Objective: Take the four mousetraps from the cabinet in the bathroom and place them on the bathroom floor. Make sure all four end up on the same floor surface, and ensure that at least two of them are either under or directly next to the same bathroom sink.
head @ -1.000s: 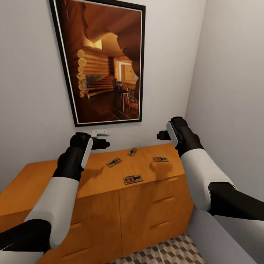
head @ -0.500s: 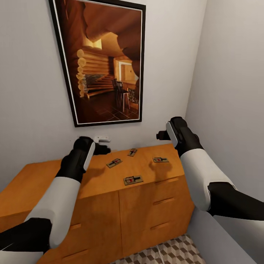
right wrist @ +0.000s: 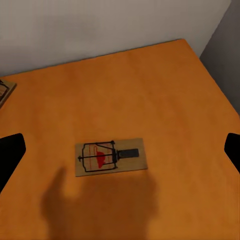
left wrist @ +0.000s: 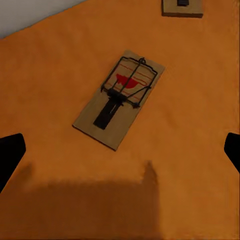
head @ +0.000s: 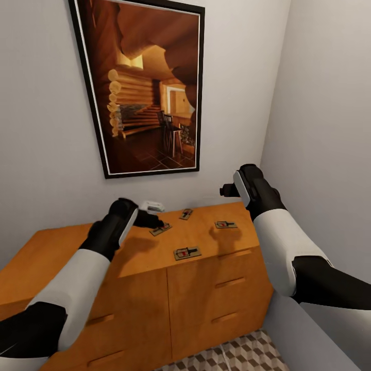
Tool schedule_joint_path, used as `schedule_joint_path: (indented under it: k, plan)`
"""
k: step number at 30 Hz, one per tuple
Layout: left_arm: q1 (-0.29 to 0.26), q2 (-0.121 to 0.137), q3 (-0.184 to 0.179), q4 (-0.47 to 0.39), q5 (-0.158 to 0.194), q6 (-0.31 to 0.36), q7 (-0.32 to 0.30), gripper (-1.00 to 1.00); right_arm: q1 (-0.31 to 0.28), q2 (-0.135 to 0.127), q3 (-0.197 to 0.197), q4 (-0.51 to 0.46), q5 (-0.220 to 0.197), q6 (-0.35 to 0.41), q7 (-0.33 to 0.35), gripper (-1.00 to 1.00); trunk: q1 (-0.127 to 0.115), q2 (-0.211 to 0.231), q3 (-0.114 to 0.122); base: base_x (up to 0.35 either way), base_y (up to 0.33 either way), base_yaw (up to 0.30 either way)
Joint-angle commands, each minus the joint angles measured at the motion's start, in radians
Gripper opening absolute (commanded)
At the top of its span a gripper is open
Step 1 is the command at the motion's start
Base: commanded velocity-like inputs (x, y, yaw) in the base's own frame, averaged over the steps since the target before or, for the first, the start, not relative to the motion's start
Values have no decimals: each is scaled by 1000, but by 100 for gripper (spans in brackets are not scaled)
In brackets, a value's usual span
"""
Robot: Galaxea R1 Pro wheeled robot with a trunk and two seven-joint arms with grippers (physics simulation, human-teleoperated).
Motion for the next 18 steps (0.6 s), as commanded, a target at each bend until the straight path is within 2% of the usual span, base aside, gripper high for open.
schedule_joint_path:
  k: [1,8,18]
  plan:
    - [-1,11,-13,-1,-9,3,-36,100,-1,1,-4,-1,1,3,-1,100,0,-1,-1,0,0,0]
    - [-1,56,-54,-7,-15,1,-148,100,-1,1,-4,-1,1,3,-1,100,0,-1,-1,0,0,0]
    - [-1,79,-68,-7,-16,-9,-188,100,-1,5,-4,0,1,3,-1,100,0,-1,-1,0,0,0]
